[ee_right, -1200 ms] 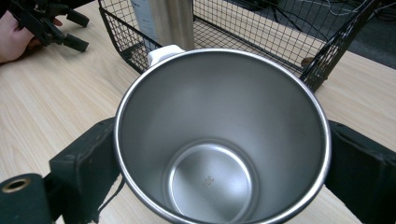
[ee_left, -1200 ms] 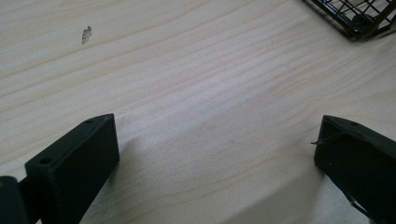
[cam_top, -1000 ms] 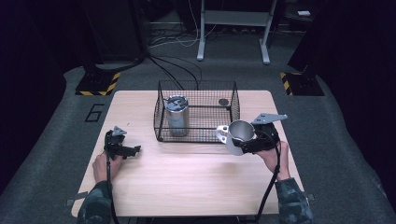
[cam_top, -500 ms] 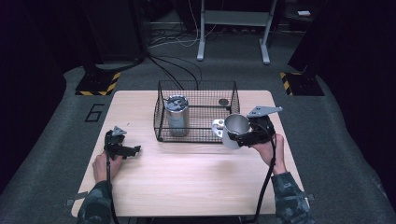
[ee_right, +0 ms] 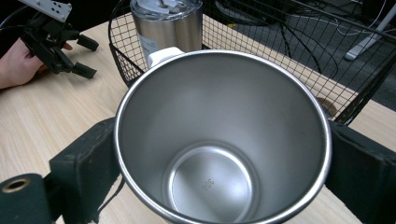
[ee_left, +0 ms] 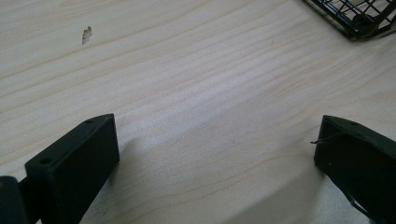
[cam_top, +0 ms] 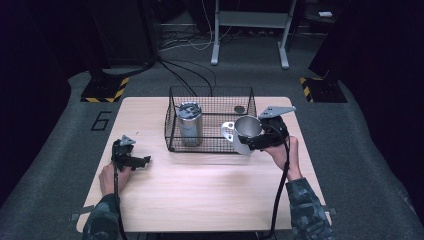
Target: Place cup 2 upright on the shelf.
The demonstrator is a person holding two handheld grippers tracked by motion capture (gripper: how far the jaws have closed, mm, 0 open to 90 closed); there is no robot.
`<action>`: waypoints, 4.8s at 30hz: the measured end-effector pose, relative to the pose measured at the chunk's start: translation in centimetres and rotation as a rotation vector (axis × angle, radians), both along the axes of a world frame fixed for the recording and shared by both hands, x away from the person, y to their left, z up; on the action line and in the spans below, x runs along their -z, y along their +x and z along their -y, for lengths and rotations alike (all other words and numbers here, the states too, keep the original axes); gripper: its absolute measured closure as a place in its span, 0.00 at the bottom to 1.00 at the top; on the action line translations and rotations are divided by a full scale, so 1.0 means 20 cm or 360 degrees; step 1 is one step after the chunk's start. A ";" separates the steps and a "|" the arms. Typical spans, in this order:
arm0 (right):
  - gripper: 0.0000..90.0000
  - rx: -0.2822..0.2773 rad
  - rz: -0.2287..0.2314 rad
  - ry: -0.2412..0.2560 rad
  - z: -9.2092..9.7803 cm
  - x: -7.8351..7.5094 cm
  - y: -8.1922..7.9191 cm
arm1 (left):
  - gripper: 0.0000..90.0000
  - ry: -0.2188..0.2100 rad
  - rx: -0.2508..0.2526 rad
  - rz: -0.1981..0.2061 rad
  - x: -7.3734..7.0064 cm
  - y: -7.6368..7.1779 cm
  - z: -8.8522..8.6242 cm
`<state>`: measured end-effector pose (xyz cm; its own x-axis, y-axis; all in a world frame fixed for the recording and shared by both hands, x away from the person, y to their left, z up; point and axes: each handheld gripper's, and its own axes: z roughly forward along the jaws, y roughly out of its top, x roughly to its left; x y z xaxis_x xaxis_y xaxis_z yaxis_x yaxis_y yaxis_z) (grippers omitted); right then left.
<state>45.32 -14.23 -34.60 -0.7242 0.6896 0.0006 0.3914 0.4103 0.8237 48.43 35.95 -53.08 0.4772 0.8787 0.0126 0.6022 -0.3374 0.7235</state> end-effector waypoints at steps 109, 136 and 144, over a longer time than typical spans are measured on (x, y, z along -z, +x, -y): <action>0.07 0.0285 -0.0186 -0.0166 -0.40 0.33 0.53 | 0.00 -0.0008 -0.0006 -0.0005 0.00 0.00 0.00; 0.06 0.0337 -0.0281 -0.0179 -0.39 0.42 0.55 | 0.00 -0.0005 -0.0006 -0.0007 0.00 0.00 0.00; 0.06 0.0343 -0.0307 -0.0238 -0.40 0.42 0.54 | 0.00 -0.0005 -0.0007 -0.0007 0.00 0.00 0.00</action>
